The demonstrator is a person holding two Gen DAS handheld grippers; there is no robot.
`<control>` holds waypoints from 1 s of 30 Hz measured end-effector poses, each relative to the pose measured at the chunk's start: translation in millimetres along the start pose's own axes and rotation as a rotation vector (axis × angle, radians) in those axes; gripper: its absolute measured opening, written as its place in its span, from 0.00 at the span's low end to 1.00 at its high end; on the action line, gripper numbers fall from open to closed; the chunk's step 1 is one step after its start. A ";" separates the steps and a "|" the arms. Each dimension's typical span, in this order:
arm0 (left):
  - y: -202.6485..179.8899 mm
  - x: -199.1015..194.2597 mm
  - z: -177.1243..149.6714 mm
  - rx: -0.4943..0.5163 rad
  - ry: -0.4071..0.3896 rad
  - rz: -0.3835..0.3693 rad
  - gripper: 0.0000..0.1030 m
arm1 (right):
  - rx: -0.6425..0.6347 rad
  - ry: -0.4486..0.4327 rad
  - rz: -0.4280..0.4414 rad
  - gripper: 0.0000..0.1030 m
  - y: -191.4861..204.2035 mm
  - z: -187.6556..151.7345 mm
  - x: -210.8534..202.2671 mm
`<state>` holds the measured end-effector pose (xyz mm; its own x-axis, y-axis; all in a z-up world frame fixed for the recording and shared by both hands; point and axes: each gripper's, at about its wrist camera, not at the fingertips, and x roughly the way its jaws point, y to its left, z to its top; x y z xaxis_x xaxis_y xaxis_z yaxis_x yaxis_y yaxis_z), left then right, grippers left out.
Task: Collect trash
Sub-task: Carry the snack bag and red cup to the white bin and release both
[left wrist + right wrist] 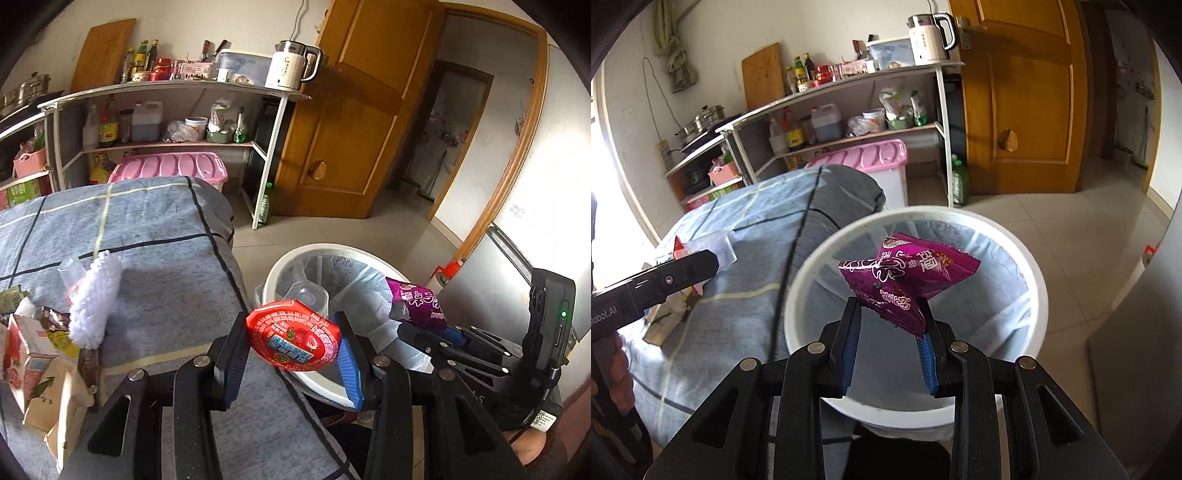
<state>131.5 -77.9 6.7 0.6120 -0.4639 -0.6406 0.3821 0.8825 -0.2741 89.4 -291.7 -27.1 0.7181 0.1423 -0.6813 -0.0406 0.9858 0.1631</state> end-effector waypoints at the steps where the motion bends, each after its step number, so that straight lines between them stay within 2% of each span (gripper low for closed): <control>1: -2.5 6.0 -0.3 0.001 0.013 -0.003 0.43 | 0.003 0.011 -0.008 0.29 -4.2 -1.0 2.8; 11: -26.9 57.3 -6.8 0.045 0.125 -0.011 0.43 | 0.006 0.107 -0.044 0.30 -27.3 -5.3 26.9; 14: -27.1 63.9 -8.0 0.032 0.144 -0.023 0.47 | 0.014 0.121 -0.043 0.31 -30.1 -7.9 29.9; 16: -27.4 64.7 -8.0 0.035 0.142 -0.018 0.54 | 0.015 0.118 -0.048 0.38 -30.8 -9.0 29.6; 17: -26.6 64.6 -6.7 0.033 0.142 -0.020 0.55 | 0.016 0.114 -0.048 0.43 -31.1 -9.8 28.9; 18: -27.4 64.1 -6.6 0.033 0.139 -0.021 0.55 | 0.018 0.110 -0.046 0.52 -30.8 -10.3 28.1; 19: -27.4 63.1 -6.6 0.033 0.136 -0.020 0.55 | 0.020 0.106 -0.041 0.54 -30.4 -10.2 27.5; 30: -4.1 21.6 -5.7 0.001 0.062 0.025 0.56 | 0.021 0.042 -0.017 0.54 -8.6 -0.6 5.9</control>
<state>139.2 -91.1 -10.1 0.5769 -0.4360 -0.6907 0.3677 0.8937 -0.2570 93.6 -299.3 -32.9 0.6884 0.1294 -0.7137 -0.0132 0.9860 0.1660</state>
